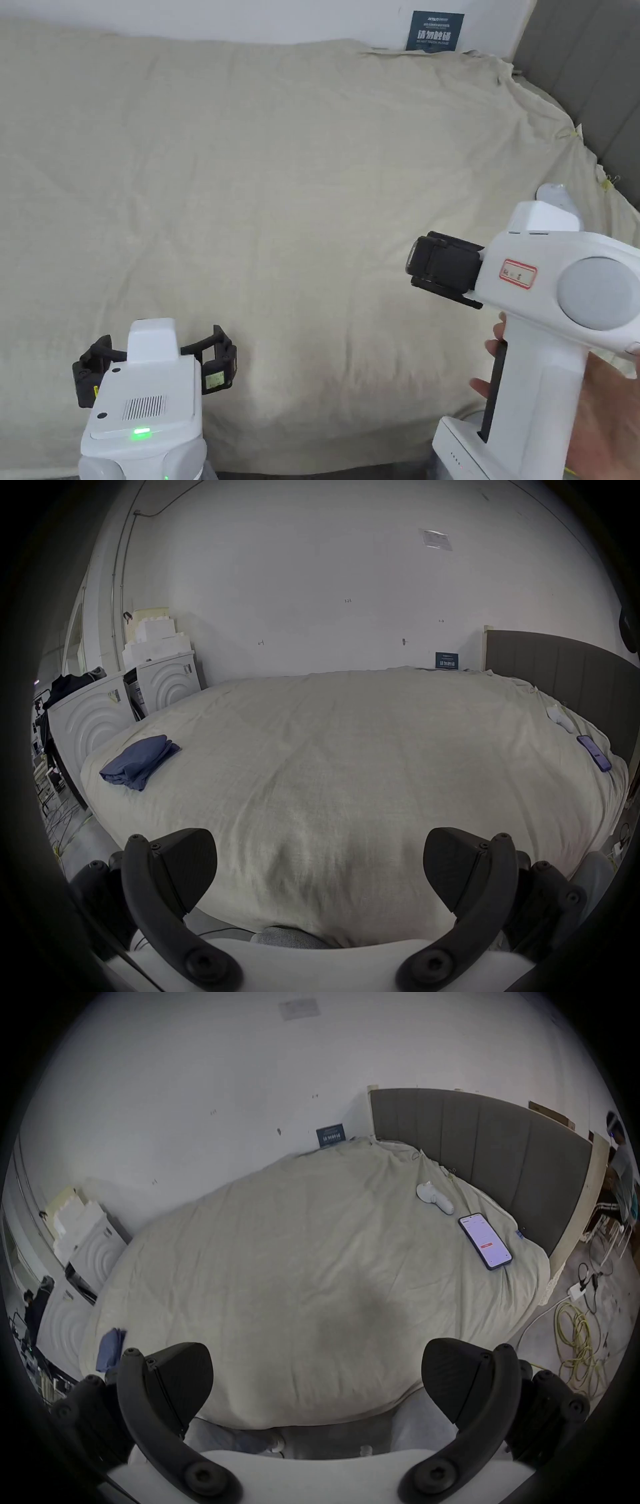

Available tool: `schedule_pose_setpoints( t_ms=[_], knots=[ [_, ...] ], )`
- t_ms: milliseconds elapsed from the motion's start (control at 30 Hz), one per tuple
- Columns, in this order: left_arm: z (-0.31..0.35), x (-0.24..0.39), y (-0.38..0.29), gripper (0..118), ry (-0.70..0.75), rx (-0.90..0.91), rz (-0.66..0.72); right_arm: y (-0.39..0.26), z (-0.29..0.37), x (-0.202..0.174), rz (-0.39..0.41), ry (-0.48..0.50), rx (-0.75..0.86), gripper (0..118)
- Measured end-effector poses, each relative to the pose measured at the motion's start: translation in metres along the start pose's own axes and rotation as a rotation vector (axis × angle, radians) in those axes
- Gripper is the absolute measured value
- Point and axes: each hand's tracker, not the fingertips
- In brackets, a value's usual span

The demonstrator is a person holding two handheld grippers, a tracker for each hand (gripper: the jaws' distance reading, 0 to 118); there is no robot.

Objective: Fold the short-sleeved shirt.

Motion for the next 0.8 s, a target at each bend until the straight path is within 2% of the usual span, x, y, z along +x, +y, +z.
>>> schedule_pose_setpoints(
  t_ms=[33, 100, 167, 233, 300, 333, 367, 400, 500, 533, 600, 633, 667, 733, 800],
  knots=[
    [0.000, -0.002, 0.000, 118, -0.002, -0.001, 0.013, -0.002, 0.002, 0.000, 0.019, 0.001, -0.010, 118],
    [0.001, -0.006, 0.001, 118, -0.002, -0.001, 0.043, -0.009, -0.001, 0.002, 0.115, -0.026, -0.030, 118],
    [0.000, -0.010, 0.001, 118, 0.002, -0.007, 0.066, -0.019, -0.018, 0.017, 0.177, -0.038, -0.016, 118],
    [-0.001, -0.013, 0.000, 118, 0.005, -0.007, 0.082, -0.035, -0.039, 0.032, 0.241, -0.096, -0.008, 118],
    [-0.001, -0.014, 0.000, 118, 0.002, -0.013, 0.090, -0.050, -0.059, 0.042, 0.258, -0.182, 0.032, 118],
    [-0.002, -0.014, 0.000, 118, -0.001, -0.017, 0.089, -0.058, -0.066, 0.045, 0.259, -0.260, 0.056, 118],
    [-0.002, -0.012, 0.001, 118, -0.004, -0.023, 0.084, -0.066, -0.073, 0.048, 0.281, -0.286, 0.102, 118],
    [-0.004, -0.011, 0.001, 118, -0.005, -0.029, 0.080, -0.073, -0.079, 0.051, 0.319, -0.274, 0.174, 118],
    [-0.006, -0.005, 0.001, 118, -0.008, -0.050, 0.046, -0.094, -0.093, 0.048, 0.426, -0.406, 0.231, 118],
    [-0.005, -0.003, 0.001, 118, -0.010, -0.053, 0.035, -0.101, -0.097, 0.051, 0.432, -0.406, 0.234, 118],
    [-0.004, 0.001, 0.000, 118, -0.013, -0.050, 0.014, -0.113, -0.091, 0.050, 0.382, -0.378, 0.242, 118],
    [-0.004, 0.003, 0.000, 118, -0.011, -0.046, 0.002, -0.121, -0.089, 0.055, 0.339, -0.327, 0.249, 118],
    [-0.003, 0.004, -0.001, 118, -0.009, -0.042, -0.007, -0.130, -0.090, 0.058, 0.333, -0.315, 0.231, 118],
    [-0.003, 0.007, -0.001, 118, -0.007, -0.039, -0.021, -0.124, -0.088, 0.060, 0.324, -0.339, 0.257, 118],
    [-0.003, 0.008, -0.002, 118, -0.001, -0.042, -0.033, -0.133, -0.085, 0.056, 0.366, -0.375, 0.291, 118]
  ],
)
